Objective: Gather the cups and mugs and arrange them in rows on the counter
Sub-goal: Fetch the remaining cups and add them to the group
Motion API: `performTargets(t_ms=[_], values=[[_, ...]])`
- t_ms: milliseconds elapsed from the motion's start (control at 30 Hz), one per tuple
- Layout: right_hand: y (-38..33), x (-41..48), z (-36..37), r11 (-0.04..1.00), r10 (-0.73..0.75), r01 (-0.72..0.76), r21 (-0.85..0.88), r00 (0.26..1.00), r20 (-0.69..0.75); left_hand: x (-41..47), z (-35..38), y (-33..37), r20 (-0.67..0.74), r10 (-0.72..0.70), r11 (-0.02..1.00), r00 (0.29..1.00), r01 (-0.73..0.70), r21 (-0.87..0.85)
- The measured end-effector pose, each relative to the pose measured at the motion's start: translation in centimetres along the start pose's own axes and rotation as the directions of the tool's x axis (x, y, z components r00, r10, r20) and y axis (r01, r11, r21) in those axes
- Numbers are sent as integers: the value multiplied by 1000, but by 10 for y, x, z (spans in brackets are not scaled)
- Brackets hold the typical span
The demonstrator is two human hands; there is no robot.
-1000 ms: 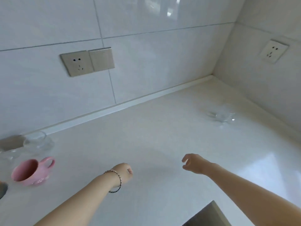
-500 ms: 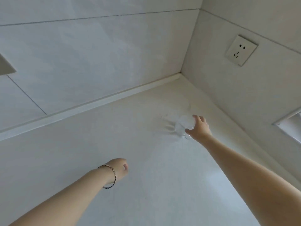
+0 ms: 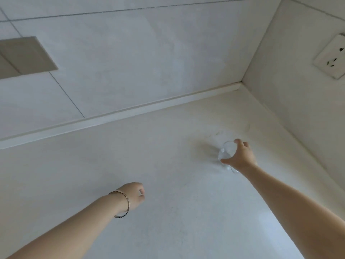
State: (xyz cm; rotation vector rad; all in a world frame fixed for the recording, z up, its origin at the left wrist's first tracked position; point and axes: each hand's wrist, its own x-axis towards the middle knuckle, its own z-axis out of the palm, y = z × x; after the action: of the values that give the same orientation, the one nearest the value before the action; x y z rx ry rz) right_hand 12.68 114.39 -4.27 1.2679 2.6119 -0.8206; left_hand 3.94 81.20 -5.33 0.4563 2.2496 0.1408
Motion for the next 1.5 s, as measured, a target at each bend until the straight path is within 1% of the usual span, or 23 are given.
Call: performTargets(t_ms=[133,233,333,433,567,800,967,1033,1133,1267,1400,1500], values=[[-40,-44,30,989,-122,131,-62,984,130,-26,5,-43,-15,-52,997,999,51,-62],[-85,-89,61,958,-245,270,-93,944,220,-54,11,-87,-24,-83,990,996,80,-117],[-134,-142,96,905,-364,412,-105,878,311,-85,20,-144,-58,-138,976,989,126,-178],[-183,-200,136,828,-473,549,-117,795,380,-124,33,-208,-86,-210,950,974,183,-252],[-246,-282,191,746,-546,654,-127,710,444,-186,50,-302,-105,-301,912,948,254,-322],[-344,-410,275,706,-575,698,-120,664,477,-299,74,-460,-148,-394,862,907,309,-402],[-413,-460,322,667,-602,731,-142,641,475,-349,84,-545,-145,-486,803,862,374,-464],[-438,-468,340,663,-602,732,-158,647,468,-358,84,-571,-136,-508,786,851,394,-476],[-468,-469,367,688,-588,706,-169,678,441,-360,79,-602,-126,-532,773,837,420,-476],[-491,-462,400,710,-560,679,-189,707,432,-349,64,-635,-101,-548,760,831,444,-475],[-498,-461,422,734,-512,647,-207,727,457,-333,33,-658,-111,-516,791,850,422,-442],[-498,-463,429,745,-475,621,-241,749,461,-319,13,-667,-147,-467,826,872,370,-426]])
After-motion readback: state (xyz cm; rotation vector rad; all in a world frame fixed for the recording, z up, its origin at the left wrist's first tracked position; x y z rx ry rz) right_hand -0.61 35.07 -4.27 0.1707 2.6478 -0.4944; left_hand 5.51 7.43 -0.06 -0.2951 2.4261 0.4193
